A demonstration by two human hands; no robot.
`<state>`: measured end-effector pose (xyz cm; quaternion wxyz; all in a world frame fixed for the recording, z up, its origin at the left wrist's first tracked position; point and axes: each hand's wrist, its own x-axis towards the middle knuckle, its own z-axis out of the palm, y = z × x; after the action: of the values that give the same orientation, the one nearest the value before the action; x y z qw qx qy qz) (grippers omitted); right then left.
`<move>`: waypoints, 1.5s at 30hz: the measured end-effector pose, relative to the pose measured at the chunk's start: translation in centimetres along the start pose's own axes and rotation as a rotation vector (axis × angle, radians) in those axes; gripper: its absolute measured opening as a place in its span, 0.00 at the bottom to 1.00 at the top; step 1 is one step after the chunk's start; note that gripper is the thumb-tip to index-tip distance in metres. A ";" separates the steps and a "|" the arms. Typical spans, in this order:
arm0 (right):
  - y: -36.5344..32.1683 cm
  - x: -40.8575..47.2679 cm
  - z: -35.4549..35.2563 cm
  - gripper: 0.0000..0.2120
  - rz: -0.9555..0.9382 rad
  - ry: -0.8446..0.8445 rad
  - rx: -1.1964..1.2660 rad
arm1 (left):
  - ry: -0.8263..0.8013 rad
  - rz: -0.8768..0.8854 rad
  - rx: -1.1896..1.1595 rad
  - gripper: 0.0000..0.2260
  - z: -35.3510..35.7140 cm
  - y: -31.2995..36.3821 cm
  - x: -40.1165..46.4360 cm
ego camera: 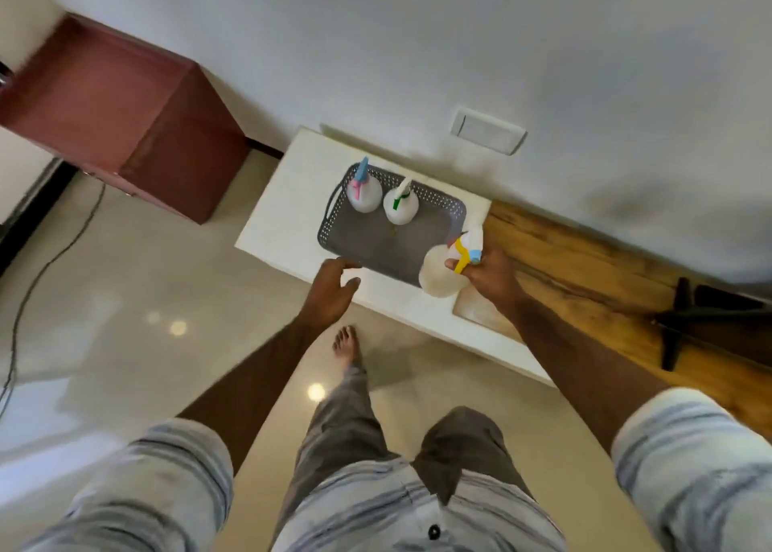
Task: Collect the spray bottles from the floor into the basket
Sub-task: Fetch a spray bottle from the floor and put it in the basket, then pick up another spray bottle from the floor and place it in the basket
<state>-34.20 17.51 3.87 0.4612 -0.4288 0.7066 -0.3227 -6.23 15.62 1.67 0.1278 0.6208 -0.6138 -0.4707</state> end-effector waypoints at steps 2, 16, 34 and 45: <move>1.1 4.2 1.8 0.17 0.018 0.025 0.007 | -0.014 0.011 0.058 0.13 -1.2 -2.0 4.9; 9.3 20.3 7.8 0.22 0.081 0.294 0.056 | 0.072 -0.158 0.094 0.31 0.4 -11.3 22.1; 8.3 17.2 5.0 0.36 0.002 0.178 -0.087 | 0.036 -0.094 0.093 0.25 1.1 -7.7 18.3; 7.5 -4.7 0.4 0.40 0.199 0.158 -0.802 | -0.376 0.847 0.901 0.31 3.1 5.5 7.9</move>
<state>-35.11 24.88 -0.88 0.2310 -0.4779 0.8475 -0.0079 -13.62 8.79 0.74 -0.0804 0.2246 -0.9550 -0.1764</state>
